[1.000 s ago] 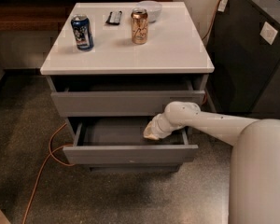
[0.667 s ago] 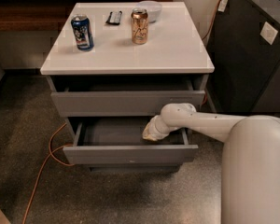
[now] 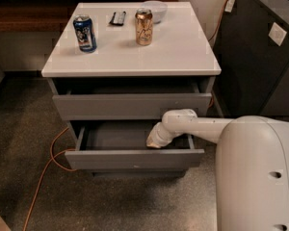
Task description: Open middle drawer
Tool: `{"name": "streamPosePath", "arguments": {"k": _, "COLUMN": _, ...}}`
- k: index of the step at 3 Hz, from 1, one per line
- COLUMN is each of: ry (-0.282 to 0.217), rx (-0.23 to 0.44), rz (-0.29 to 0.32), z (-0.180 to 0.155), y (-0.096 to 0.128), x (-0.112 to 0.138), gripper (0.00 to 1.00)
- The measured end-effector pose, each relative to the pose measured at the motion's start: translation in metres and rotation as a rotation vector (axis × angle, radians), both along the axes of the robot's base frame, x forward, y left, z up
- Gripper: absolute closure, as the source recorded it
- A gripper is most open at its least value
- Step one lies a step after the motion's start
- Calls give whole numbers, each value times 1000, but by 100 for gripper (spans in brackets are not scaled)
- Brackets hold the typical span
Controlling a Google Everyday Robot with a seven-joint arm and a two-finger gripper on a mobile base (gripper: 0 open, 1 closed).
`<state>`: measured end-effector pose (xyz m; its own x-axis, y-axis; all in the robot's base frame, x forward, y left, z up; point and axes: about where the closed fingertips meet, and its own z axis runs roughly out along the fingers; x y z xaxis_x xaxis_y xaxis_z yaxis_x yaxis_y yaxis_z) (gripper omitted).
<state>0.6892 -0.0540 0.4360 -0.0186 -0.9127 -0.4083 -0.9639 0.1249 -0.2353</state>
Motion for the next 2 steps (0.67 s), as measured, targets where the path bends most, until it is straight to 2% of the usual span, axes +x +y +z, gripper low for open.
{"name": "streamPosePath", "arguments": {"k": 2, "ry": 40, "rx": 21, "rz": 12, "z": -13, "y": 2, "x": -6, "gripper": 100}}
